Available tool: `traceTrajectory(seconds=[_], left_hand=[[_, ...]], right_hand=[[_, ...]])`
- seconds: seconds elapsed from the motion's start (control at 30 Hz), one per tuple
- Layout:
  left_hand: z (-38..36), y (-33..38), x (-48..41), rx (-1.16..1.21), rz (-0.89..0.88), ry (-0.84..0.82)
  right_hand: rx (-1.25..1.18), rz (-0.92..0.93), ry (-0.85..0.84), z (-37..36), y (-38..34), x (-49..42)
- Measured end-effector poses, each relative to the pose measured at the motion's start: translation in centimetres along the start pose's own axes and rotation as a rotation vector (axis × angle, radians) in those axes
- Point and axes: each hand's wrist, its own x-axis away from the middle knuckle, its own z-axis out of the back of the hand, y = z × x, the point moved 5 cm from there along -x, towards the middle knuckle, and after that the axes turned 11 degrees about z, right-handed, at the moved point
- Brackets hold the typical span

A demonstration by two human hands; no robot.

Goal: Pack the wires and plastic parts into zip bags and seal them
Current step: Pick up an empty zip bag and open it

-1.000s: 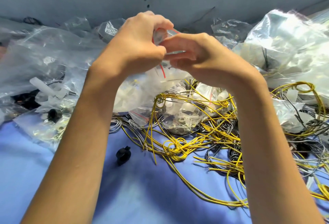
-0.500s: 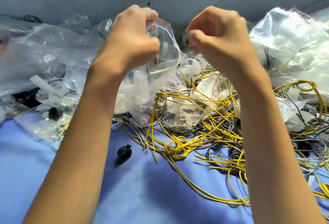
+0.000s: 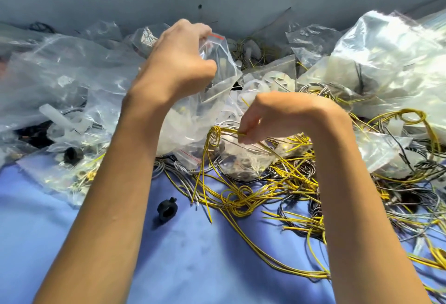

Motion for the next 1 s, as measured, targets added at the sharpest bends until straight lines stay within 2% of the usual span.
traceTrajectory(seconds=[0.23,0.37,0.47,0.57,0.67,0.83,1.0], left_hand=[[0.0,-0.2,0.3,0.093,-0.031,-0.099],[-0.3,-0.3,0.2,0.028,-0.074,-0.18],[-1.0,-0.3,0.3,0.045,-0.038,-0.293],[-1.3,0.0,0.6,0.084,0.007,-0.402],[-1.8,0.6,0.8,0.012,-0.044,-0.452],[-1.5,0.2,0.4,0.146,0.036,-0.37],[-1.0,-0.3,0.1,0.165,-0.04,-0.279]], right_hand=[[-0.26,0.066,0.474,3.5,1.8,2.0],[-0.355,0.084,0.654,4.4,2.5,2.3],[-0.48,0.067,0.757,4.8,2.7,2.5],[-0.497,0.046,0.774,4.9,2.0,2.5],[-0.453,0.039,0.765,4.8,1.8,2.3],[-0.44,0.051,0.708,4.5,2.1,2.0],[-0.706,0.081,0.579,3.4,1.1,1.3]])
